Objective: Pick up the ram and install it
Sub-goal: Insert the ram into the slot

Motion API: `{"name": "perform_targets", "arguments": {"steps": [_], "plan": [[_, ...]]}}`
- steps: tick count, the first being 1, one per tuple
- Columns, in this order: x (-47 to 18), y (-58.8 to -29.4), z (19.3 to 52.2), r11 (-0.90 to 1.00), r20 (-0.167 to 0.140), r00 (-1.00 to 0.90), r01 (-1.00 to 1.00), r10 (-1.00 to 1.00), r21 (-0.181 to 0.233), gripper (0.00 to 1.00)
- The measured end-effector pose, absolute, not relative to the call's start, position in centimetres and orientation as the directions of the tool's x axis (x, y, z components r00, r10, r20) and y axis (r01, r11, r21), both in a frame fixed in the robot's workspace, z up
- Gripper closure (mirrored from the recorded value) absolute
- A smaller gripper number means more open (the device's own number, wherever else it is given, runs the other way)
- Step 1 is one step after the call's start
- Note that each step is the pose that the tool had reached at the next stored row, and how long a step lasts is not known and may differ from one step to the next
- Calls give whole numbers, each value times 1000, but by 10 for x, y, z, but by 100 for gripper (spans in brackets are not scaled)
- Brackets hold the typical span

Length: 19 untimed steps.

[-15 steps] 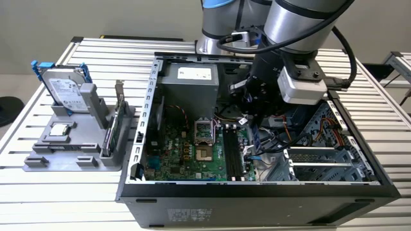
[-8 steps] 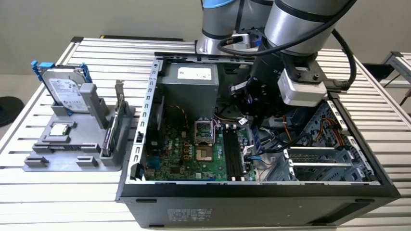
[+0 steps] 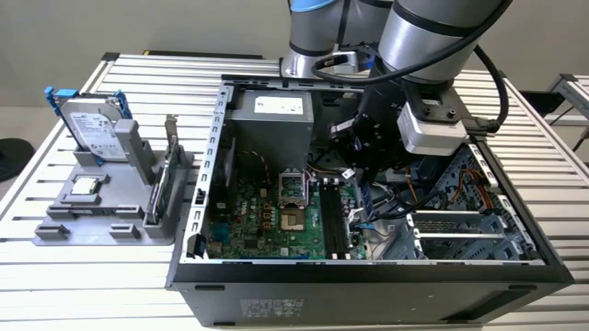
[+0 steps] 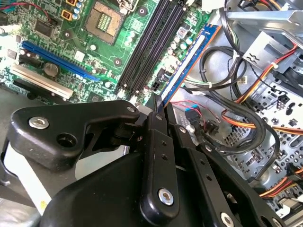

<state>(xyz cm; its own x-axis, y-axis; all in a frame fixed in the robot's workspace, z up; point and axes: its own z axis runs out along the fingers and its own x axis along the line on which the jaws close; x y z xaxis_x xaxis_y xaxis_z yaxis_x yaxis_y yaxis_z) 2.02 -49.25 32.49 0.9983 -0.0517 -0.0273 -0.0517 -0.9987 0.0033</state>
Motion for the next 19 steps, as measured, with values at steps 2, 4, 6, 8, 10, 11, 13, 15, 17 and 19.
{"name": "perform_targets", "arguments": {"steps": [2, 4, 6, 8, 10, 11, 13, 15, 17, 19], "plan": [[20, -492, 324, -999, -27, 998, -52, -52, 3, 100], [20, -492, 324, -999, -27, 998, -52, -52, 3, 100], [20, -492, 324, -999, -27, 998, -52, -52, 3, 100], [20, -492, 324, -999, -27, 998, -52, -52, 3, 100], [20, -492, 323, -999, -27, 998, -52, -52, 3, 100], [20, -492, 323, -999, -27, 998, -52, -52, 3, 100], [20, -492, 322, -999, -27, 998, -52, -52, 3, 100], [20, -492, 321, -999, -27, 998, -52, -52, 3, 100], [20, -492, 319, -999, -27, 998, -52, -52, 3, 100], [20, -492, 318, -999, -27, 998, -52, -52, 3, 100]]}}
